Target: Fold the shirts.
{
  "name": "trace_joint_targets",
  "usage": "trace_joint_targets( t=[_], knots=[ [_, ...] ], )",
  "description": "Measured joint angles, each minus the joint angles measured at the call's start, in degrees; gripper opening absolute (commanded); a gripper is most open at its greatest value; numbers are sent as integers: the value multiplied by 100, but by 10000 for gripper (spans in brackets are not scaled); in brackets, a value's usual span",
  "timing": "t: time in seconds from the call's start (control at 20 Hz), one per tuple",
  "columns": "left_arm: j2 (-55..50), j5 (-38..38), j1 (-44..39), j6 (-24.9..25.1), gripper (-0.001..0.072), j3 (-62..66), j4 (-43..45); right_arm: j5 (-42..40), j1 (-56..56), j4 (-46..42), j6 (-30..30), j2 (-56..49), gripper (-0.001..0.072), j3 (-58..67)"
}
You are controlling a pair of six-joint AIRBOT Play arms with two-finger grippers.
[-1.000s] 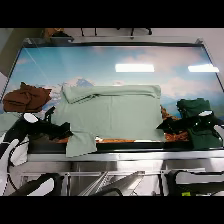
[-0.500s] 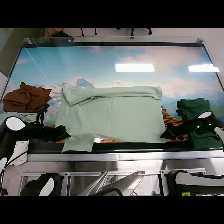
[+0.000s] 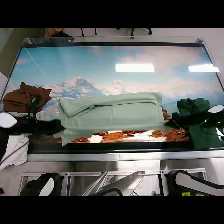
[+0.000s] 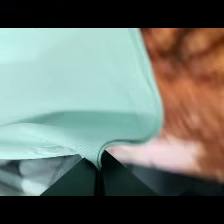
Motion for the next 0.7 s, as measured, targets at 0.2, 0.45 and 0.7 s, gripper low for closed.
trace_joint_targets(
  t=[0.2,0.45,0.7],
  knots=[
    [-1401,407,0,164,20,1399,-146,-994,483,892,-566,-568,21,802],
    [-3154,852,-168,365,21,2820,-195,-1856,935,1211,-901,-1926,24,1985],
    [-4594,866,-367,492,708,3904,-168,-2020,1067,1237,-1121,-2695,460,2916]
  ],
)
